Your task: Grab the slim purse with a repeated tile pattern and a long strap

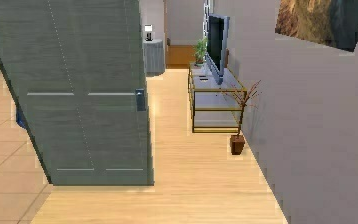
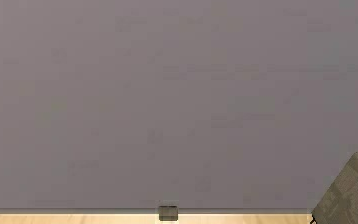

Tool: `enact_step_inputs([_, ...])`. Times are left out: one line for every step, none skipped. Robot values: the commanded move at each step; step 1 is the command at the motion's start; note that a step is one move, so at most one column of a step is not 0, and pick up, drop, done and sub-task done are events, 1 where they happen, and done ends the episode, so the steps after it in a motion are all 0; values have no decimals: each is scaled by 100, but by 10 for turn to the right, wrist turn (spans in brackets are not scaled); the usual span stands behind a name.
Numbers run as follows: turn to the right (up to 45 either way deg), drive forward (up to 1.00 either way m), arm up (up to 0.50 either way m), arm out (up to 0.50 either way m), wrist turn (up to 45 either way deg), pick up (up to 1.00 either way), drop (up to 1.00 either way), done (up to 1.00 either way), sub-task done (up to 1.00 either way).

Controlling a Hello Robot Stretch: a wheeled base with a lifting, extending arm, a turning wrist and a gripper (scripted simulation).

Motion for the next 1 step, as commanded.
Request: enact_step_inputs([0,0,10,0,0,0,0,0,0])
